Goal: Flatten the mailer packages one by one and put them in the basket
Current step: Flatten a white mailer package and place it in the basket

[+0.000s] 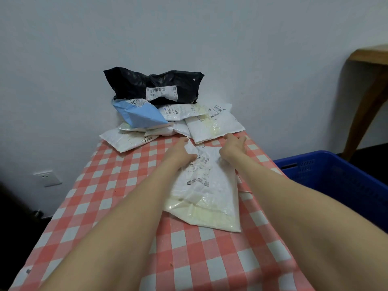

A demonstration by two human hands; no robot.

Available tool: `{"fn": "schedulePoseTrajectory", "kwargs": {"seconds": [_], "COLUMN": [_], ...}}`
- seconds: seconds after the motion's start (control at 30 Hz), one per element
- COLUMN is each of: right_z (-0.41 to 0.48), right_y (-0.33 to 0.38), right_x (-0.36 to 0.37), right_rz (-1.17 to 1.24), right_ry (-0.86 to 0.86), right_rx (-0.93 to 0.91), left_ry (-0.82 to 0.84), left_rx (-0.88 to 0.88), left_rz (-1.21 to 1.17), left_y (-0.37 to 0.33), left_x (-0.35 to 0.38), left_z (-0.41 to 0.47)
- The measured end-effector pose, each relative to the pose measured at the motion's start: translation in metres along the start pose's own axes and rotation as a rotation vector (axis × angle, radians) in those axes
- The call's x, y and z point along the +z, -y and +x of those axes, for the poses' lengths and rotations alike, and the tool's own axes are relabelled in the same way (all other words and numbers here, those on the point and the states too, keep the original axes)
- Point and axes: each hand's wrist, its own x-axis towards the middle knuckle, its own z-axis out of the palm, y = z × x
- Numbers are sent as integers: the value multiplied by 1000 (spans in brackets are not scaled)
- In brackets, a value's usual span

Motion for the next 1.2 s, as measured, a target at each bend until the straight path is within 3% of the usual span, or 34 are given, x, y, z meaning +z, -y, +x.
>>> {"fn": "schedulePoseTrajectory", "kwargs": {"seconds": [0.27, 0.37, 0.43, 0.5, 0.57, 0.63, 0.7, 1.07, 1.2], "right_z": [-4, -2, -6, -10, -15, -14, -13, -4, -8], "right_y": [-7, -9, -7, -4, 0, 0, 0, -1, -2], "right_x": [-8, -13, -16, -16, -13, -9, -6, 13, 6], "right_rz": [120, -30, -231, -290, -315, -404, -495, -553, -484], "right_ry": [-3, -26, -35, 11, 146, 267, 281, 167, 215], "right_rx": [-52, -120, -237, -331, -359, -369, -393, -438, -422], "left_ry": [-33, 55, -12, -172, -120, 78, 191, 20, 10], "left_rx": [-93, -124, -72, 119, 265, 257, 194, 299, 307], "left_rz": [66, 61, 229, 394, 448, 553, 599, 678, 637], "left_y": [-6, -5, -4, -11, -22, -27, -24, -18, -14], "left_x": [-11, -12, -13, -14, -12, -5, 1, 17, 17], "left_z": [-9, -14, -14, -13, -11, -8, -5, 1, -3]}}
